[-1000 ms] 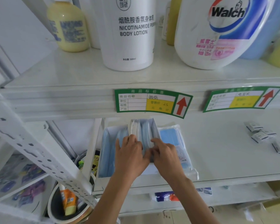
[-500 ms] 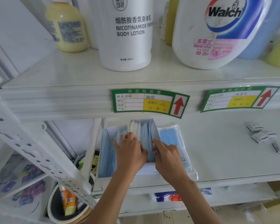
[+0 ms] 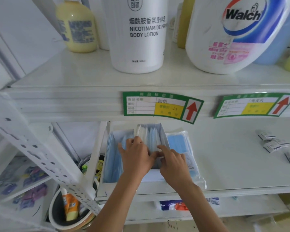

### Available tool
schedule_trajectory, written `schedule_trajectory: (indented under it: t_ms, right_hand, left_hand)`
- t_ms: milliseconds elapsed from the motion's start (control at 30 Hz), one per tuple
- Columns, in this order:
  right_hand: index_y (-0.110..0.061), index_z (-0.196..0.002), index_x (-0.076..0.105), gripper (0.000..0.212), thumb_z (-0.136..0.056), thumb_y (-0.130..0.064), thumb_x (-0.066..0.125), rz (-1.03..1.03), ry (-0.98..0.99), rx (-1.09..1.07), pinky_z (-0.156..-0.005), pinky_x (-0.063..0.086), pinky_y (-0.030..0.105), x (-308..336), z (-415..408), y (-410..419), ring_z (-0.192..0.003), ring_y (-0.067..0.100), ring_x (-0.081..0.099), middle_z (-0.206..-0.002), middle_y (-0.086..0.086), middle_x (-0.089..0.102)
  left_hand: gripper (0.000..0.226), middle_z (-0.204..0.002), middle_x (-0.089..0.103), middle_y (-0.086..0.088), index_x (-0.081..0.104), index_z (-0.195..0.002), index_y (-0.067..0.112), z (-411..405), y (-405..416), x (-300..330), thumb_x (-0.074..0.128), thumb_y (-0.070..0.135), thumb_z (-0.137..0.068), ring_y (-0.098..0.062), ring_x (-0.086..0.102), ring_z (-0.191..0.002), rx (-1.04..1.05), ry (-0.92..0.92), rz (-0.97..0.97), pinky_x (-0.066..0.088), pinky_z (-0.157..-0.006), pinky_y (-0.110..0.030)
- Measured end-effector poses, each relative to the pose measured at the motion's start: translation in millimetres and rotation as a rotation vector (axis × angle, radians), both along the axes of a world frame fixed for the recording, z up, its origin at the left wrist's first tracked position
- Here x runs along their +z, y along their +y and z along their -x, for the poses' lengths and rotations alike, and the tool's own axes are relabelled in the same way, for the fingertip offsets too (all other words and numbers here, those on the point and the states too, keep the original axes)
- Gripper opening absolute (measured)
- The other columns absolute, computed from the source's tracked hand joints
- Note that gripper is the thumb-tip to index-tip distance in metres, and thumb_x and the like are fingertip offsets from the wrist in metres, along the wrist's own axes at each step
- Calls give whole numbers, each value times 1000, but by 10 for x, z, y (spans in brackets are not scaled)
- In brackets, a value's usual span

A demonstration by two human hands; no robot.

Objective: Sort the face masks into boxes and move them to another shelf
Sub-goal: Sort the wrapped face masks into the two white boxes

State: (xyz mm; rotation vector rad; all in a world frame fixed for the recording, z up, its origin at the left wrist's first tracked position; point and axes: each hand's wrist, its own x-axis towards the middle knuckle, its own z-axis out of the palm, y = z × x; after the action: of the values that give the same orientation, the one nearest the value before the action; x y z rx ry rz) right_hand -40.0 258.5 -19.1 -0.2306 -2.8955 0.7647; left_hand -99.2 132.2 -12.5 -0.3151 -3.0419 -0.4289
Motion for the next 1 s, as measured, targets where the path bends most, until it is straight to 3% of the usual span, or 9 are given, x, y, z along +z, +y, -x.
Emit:
schedule_trajectory:
  t_ms: [200,333,400,500,600,733,867,1000]
  right_hand:
    - [-26,-131,59,43,-91,-12,65,64,24,19,-84,55,32,52,56,-15,-100,18,62,-113,-4,64]
    - [-13,-118,72,38,-88,6,60,116,73,25,-79,57,33,8,46,14,-90,22,60,-106,3,54]
    - [-11,-119,73,41,-87,9,57,131,94,36,-74,51,20,-10,33,35,-85,18,56,-102,2,53]
    - [-15,-115,71,25,-93,-13,60,217,109,32,-68,44,10,24,25,5,-87,17,57,-100,-3,53]
    - [-25,-131,57,45,-91,-43,67,264,70,6,-67,41,14,25,42,-9,-84,7,53,-102,-9,49]
    - [-28,-139,48,52,-92,-22,69,298,78,3,-67,44,10,17,30,-14,-82,1,50,-94,-12,46]
    - [-22,-130,59,48,-91,5,58,358,142,-15,-69,43,9,22,-3,43,-80,5,49,-87,-5,48]
    - [-16,-115,69,56,-80,20,46,371,154,-5,-72,42,10,7,-27,53,-79,8,52,-91,-2,50]
  left_hand:
    - [29,-111,55,6,72,-78,23,22,6,14,66,51,-84,-24,45,-120,10,-15,-9,27,-113,-60]
    - [28,-94,53,9,63,-65,21,69,-69,-51,71,44,-78,-21,48,-103,-24,0,-242,43,-96,-48]
    - [27,-92,54,12,64,-66,20,108,-134,-85,72,42,-80,-17,45,-100,-57,-30,-376,46,-92,-47]
    - [21,-97,58,17,68,-73,25,168,-233,-130,69,43,-84,-15,46,-104,-113,-79,-460,46,-95,-47]
    - [16,-97,57,23,65,-75,33,189,-273,-139,66,45,-85,-10,46,-105,-123,-103,-512,46,-97,-45]
    - [16,-98,56,23,63,-74,35,180,-253,-140,67,46,-85,-10,45,-106,-124,-109,-488,46,-97,-45]
    - [16,-99,56,22,60,-70,35,164,-228,-112,66,43,-83,-11,46,-107,-94,-102,-501,45,-98,-48]
    - [17,-102,61,20,69,-73,28,152,-219,-47,64,43,-78,-15,58,-105,-55,-174,-668,48,-97,-50]
